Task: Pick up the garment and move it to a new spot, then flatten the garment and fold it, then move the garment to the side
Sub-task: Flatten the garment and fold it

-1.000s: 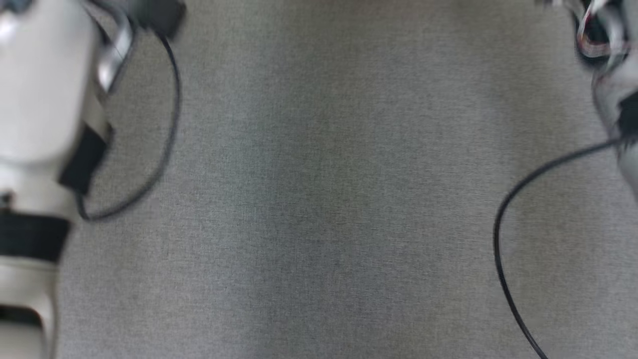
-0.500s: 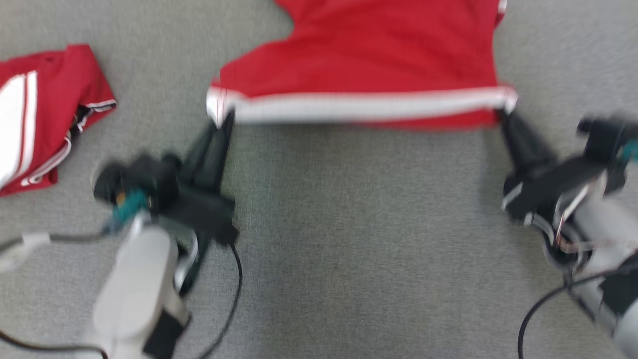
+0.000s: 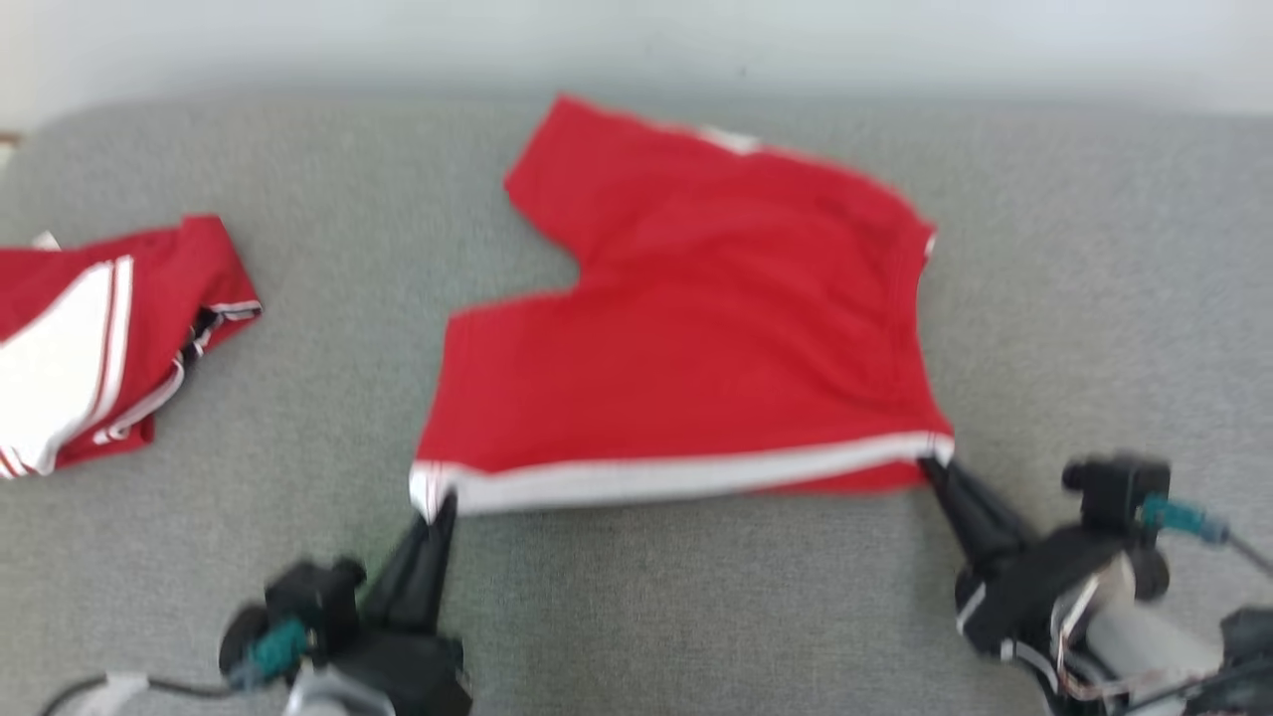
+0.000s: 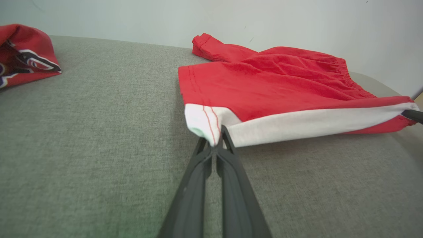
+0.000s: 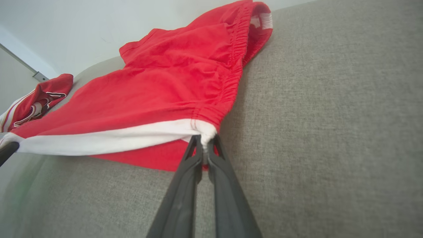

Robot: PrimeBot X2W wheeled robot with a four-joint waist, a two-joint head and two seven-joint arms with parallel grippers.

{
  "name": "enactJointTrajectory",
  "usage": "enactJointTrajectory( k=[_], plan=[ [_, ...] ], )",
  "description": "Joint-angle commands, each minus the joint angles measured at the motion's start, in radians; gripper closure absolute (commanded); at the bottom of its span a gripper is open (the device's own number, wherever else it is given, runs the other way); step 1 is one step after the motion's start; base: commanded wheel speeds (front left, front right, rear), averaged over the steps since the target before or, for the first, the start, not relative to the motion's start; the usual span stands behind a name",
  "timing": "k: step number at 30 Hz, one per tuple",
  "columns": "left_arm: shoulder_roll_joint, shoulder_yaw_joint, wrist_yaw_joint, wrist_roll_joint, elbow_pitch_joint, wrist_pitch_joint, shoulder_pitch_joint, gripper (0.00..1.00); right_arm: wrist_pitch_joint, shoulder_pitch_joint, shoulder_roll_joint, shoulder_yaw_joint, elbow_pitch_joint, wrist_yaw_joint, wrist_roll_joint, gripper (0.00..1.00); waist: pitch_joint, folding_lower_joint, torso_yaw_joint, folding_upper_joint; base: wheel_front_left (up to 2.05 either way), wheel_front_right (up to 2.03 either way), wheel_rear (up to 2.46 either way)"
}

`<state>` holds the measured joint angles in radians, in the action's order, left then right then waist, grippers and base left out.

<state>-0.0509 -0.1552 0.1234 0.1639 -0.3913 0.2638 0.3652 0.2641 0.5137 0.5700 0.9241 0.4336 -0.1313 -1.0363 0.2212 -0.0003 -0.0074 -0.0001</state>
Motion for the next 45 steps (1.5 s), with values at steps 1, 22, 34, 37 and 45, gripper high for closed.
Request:
enactJointTrajectory(
  k=[1,22,34,37,45],
  plan=[
    [-0.003,0.005,0.001,-0.005,-0.013,0.001,-0.055,1.00,0.000,-0.052,0.004,0.007,0.003,0.001,-0.020,1.00,-0.086,0.0003,-0.004,0.0001,0.00,0.00,0.00],
    [-0.001,0.052,0.005,-0.016,-0.110,0.001,-0.344,1.00,0.000,-0.253,0.028,0.277,-0.042,0.001,-0.169,1.00,-0.241,0.0003,-0.009,0.0001,0.00,0.00,0.00],
    [-0.001,0.048,0.006,-0.044,-0.146,0.001,-0.407,1.00,0.000,-0.264,0.039,0.354,-0.079,0.001,-0.187,1.00,-0.241,0.0003,-0.013,0.0001,0.00,0.00,0.00],
    [0.000,0.060,0.006,-0.042,-0.089,0.001,-0.381,1.00,0.000,-0.243,0.037,0.304,-0.095,0.001,-0.168,1.00,-0.232,0.0003,-0.013,0.0001,0.00,0.00,0.00],
    [-0.006,0.072,0.006,-0.072,0.107,0.001,-0.225,1.00,0.000,-0.230,0.015,0.078,-0.128,0.001,-0.077,1.00,-0.175,0.0003,-0.016,0.0001,0.00,0.00,0.00]
  ],
)
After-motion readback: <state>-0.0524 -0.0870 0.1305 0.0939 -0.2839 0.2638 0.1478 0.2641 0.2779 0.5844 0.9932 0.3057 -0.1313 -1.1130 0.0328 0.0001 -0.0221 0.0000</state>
